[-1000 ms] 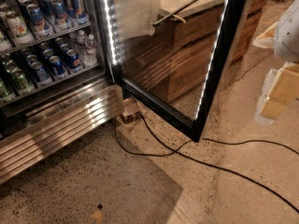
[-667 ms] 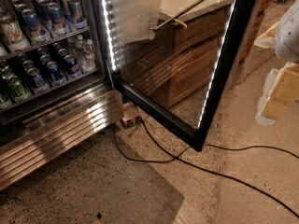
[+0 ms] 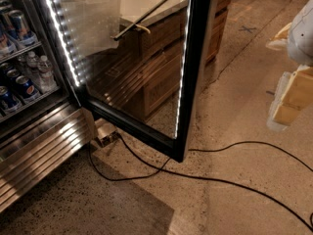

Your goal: Close right fridge door

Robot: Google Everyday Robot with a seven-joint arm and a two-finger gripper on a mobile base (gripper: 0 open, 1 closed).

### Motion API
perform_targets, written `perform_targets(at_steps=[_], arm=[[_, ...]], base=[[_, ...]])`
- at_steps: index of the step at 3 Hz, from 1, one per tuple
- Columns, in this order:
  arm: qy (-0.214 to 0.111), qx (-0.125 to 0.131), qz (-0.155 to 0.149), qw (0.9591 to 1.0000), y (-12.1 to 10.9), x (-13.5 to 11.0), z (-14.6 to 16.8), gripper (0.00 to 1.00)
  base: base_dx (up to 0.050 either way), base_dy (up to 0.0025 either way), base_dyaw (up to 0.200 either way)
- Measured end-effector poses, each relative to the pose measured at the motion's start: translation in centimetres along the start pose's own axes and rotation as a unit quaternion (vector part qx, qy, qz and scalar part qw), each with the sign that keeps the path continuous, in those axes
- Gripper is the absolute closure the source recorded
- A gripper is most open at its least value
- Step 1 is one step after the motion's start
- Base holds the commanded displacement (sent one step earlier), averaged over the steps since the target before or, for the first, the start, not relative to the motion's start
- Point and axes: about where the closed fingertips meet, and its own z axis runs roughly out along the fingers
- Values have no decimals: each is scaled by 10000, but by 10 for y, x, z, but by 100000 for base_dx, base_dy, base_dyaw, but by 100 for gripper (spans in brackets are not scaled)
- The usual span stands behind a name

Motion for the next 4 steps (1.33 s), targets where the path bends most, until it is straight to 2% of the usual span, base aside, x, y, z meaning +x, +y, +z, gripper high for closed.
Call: perform_targets(at_steps=[2,3,4], arm=[[-1,1,0,10000,0,0,0,0],[-1,1,1,10000,0,0,0,0],[-104,-105,103,9998,-2,1,4,0]], base=[[4878,-2,42],[0,0,0],[0,0,0]])
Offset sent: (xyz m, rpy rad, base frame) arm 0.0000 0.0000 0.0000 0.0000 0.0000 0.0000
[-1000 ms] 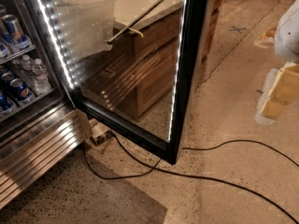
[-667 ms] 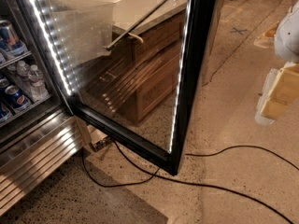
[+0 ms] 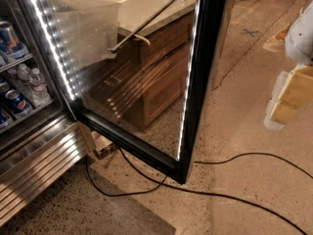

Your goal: Close right fridge door

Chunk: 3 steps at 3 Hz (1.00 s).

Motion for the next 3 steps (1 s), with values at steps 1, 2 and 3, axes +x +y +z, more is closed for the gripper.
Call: perform_targets(at_steps=[1,2,3], arm=[[-181,-346,213,9990,-17,5,34,0],[-107,-807,351,9961,-48,3,97,0],[-71,-822,293,9962,-40,4,102,0]], base=[[0,0,0],[0,0,0],[0,0,0]])
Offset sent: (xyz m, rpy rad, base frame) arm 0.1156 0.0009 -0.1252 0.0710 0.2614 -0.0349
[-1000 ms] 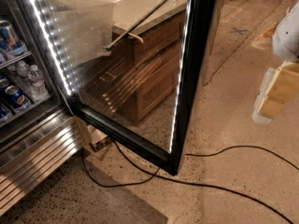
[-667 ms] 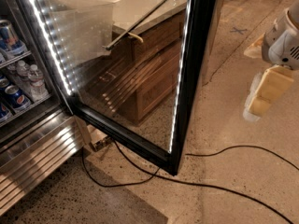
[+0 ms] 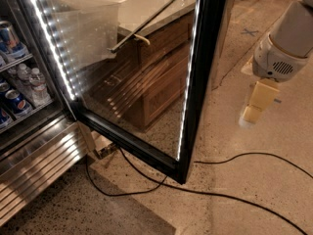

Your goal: Close right fridge door

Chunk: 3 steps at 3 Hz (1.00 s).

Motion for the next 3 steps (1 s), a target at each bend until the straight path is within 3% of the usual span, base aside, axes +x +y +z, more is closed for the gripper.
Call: perform_targets(at_steps=[1,2,3], arm=[[343,-61,45,9994,-3,-6,11,0],[760,-20,35,9971,-27,-38,22,0],[701,-21,93,9975,-29,-36,27,0]], base=[[0,0,0],[0,0,0],[0,0,0]])
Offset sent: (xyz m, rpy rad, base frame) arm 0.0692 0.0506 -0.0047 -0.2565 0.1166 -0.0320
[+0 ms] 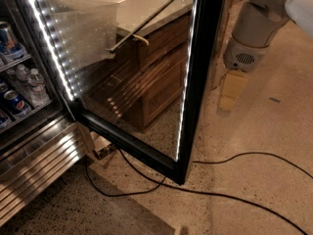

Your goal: Close right fridge door

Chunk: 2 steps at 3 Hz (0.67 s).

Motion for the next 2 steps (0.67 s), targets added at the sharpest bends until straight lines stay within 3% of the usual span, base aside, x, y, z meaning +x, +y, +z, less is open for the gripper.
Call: perform_targets(at_steps=[1,2], arm=[[-361,-105,427,9984,-2,33,7,0],[-360,-105,427,9984,-2,33,7,0]], base=[[0,0,0],[0,0,0]])
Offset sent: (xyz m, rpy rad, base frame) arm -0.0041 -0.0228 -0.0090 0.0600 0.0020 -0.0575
